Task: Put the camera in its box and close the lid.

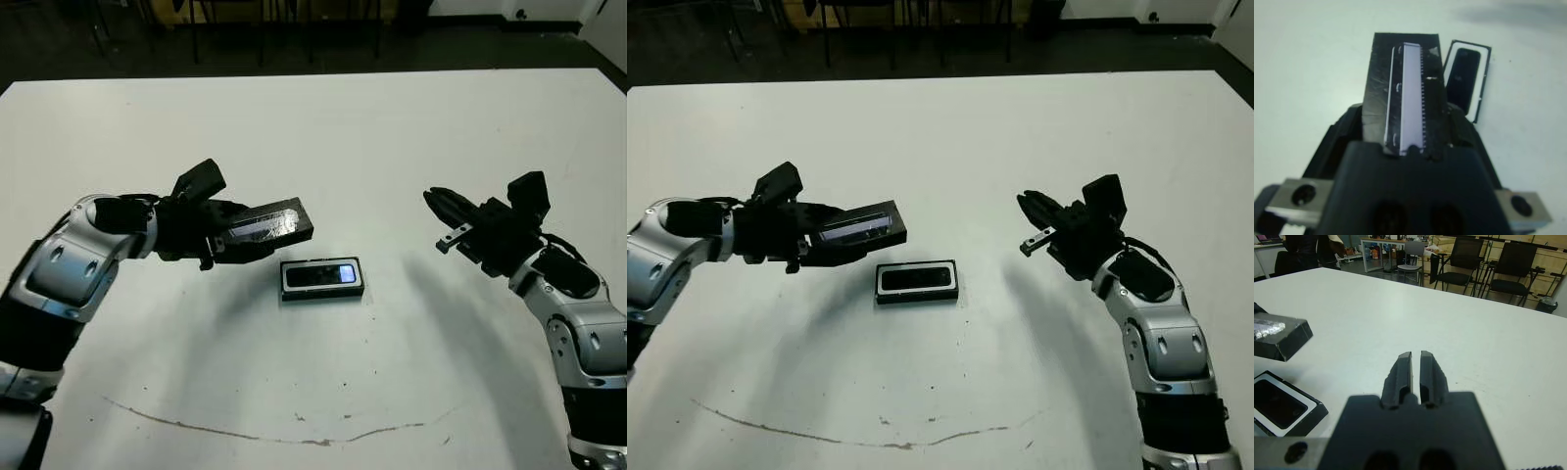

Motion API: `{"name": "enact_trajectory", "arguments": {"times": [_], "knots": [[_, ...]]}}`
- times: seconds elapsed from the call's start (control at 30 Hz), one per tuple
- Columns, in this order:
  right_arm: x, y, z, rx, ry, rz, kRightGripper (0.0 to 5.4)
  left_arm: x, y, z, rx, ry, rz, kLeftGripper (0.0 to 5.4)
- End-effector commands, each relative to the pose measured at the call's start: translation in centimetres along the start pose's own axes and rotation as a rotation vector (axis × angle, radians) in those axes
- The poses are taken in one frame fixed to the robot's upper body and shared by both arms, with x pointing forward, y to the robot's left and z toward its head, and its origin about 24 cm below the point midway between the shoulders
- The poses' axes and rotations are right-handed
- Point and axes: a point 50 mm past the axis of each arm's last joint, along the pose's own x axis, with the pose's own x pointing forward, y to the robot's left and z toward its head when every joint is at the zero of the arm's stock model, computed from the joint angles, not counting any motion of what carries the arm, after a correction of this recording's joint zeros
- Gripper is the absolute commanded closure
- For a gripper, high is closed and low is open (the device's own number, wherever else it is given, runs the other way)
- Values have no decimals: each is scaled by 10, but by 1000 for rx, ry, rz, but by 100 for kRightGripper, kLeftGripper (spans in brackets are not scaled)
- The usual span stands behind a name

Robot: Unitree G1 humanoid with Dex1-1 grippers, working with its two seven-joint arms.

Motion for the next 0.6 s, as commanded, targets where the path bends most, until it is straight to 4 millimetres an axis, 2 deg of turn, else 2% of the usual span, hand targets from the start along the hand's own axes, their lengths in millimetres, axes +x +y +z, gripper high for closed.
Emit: {"name": "enact_trajectory", "arguments": {"times": [0.03, 0.17, 0.6], "knots": [[-2, 0, -9, 0, 21, 1, 540, 2, 2, -9, -79, -25, -44, 264], [-2, 1, -12, 0, 21, 1, 540, 3, 3, -13, -158, -67, -91, 264], [-4, 5, -15, 13, 29, -28, 540, 15, 1, -25, -216, -114, -199, 264]]}}
